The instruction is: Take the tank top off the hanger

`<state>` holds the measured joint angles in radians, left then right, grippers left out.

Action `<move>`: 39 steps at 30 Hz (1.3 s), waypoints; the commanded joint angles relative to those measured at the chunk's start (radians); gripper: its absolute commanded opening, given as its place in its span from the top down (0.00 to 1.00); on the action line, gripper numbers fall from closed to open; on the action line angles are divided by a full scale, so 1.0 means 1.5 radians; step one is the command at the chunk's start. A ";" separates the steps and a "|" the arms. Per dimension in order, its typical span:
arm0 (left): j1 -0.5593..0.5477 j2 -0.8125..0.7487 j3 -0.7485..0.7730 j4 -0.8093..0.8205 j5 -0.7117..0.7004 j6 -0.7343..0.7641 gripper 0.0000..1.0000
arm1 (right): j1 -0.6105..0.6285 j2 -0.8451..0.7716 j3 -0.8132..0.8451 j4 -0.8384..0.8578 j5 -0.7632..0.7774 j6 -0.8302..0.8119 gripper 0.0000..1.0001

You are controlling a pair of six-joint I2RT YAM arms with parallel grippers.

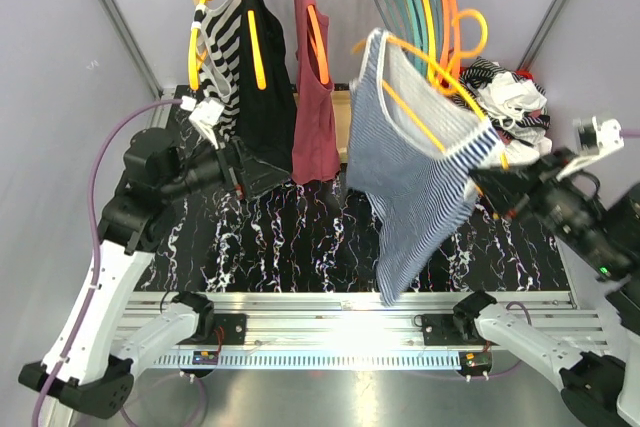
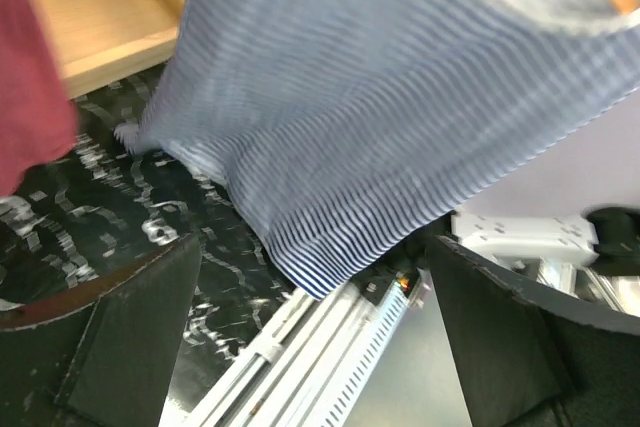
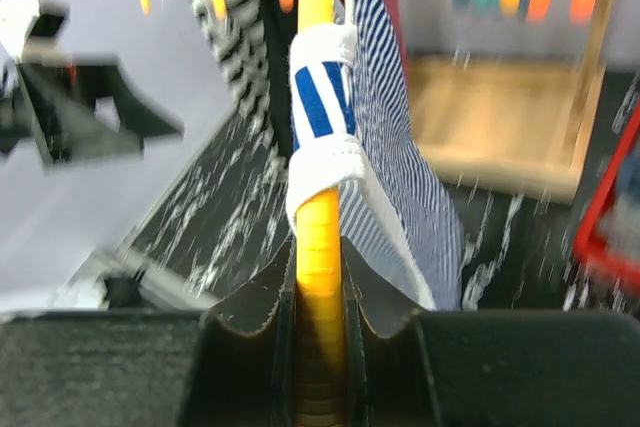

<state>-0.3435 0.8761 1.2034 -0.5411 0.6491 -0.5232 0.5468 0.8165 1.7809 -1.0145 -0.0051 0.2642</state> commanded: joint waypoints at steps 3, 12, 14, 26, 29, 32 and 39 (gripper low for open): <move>-0.136 0.085 0.107 0.007 -0.020 0.042 0.01 | -0.003 -0.006 0.040 -0.271 -0.059 0.102 1.00; -0.299 0.192 0.159 -0.001 -0.266 0.050 0.01 | -0.003 -0.043 -0.031 -0.322 -0.106 0.194 1.00; -0.315 0.224 0.169 -0.005 -0.303 0.046 0.01 | -0.003 -0.046 -0.062 -0.314 -0.119 0.200 1.00; -0.362 0.360 0.232 -0.065 -0.500 0.033 0.05 | -0.003 -0.037 -0.122 -0.276 -0.133 0.200 1.00; -0.365 0.388 0.244 -0.064 -0.501 0.039 0.12 | -0.002 -0.033 -0.130 -0.262 -0.136 0.200 1.00; -0.367 0.432 0.267 -0.083 -0.517 0.042 0.22 | -0.002 -0.028 -0.130 -0.252 -0.136 0.196 1.00; -0.378 0.469 0.289 -0.096 -0.523 0.043 0.41 | -0.003 -0.020 -0.135 -0.241 -0.135 0.191 1.00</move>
<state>-0.8959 1.5818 1.5833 -0.6971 -0.0967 -0.4648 0.5468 0.7788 1.5799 -1.3922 -0.1860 0.5549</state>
